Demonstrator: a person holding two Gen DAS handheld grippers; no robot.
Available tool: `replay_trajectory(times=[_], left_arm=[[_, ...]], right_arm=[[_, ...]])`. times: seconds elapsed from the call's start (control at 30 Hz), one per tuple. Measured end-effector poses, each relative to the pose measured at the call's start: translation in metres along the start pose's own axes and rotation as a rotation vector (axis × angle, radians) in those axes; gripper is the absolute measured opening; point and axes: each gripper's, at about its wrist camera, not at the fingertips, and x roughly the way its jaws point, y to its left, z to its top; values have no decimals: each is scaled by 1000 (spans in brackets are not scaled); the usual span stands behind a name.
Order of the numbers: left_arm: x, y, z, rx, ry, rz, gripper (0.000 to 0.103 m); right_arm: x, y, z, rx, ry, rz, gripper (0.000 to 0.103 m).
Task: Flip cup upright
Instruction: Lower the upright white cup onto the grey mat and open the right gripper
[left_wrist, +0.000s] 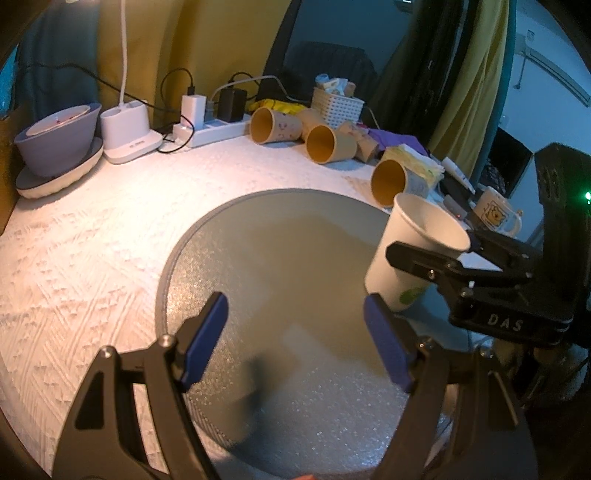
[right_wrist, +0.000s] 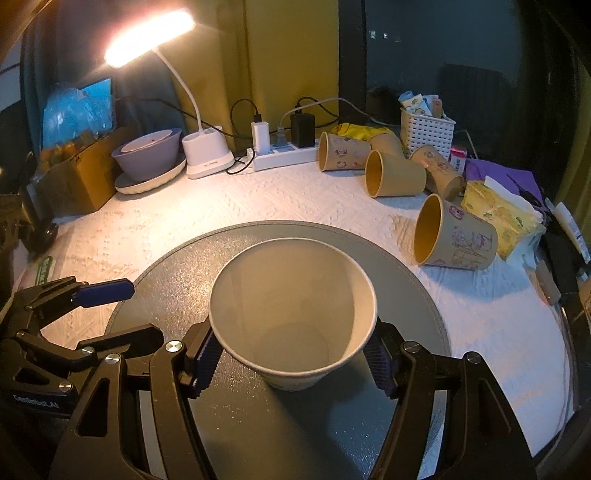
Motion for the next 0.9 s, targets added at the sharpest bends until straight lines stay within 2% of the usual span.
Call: replay_trajectory(times=[0.4,0.9], left_arm=[[-12,-9,-5,23,-16,1,77],[-41,-26,-17,58,-62,-5,78]], right_arm=[[-12,0,-8,10,-6,-5,76],[-45,9,-24,16,-36,-18,76]])
